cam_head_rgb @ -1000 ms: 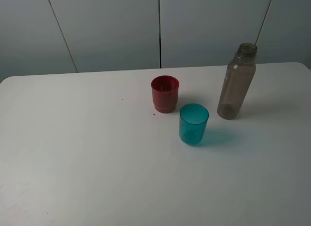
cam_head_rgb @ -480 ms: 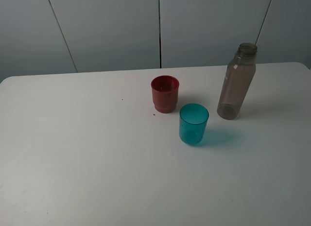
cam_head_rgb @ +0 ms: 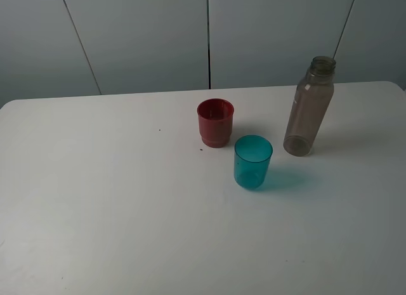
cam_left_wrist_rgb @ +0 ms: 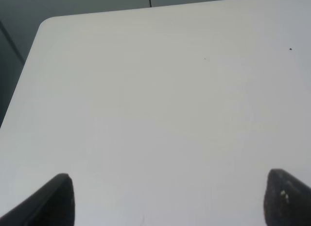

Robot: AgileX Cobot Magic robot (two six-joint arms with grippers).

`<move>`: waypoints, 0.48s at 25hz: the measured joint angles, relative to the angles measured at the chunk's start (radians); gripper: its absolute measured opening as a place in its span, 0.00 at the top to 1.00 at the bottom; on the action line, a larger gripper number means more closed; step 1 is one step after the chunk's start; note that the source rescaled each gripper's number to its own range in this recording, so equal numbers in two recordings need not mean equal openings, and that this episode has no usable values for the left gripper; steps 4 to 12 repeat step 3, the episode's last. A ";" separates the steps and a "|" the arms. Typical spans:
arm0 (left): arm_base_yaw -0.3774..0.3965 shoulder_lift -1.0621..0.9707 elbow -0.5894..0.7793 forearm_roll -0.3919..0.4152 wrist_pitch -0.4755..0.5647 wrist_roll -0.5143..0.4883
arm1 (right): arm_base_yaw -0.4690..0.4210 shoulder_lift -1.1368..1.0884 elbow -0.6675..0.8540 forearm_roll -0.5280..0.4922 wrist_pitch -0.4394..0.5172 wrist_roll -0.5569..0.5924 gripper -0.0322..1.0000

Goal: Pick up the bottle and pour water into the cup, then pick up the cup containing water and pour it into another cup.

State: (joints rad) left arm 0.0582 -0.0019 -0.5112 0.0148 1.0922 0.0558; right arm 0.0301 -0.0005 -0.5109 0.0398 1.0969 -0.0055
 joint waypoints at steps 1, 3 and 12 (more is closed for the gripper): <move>0.000 0.000 0.000 0.000 0.000 0.000 | -0.014 0.000 0.000 0.000 0.000 0.000 0.00; 0.000 0.000 0.000 0.000 0.000 0.000 | -0.030 0.000 0.000 0.000 0.000 0.000 0.00; 0.000 0.000 0.000 0.000 0.000 0.000 | -0.030 0.000 0.000 0.000 0.000 0.000 0.00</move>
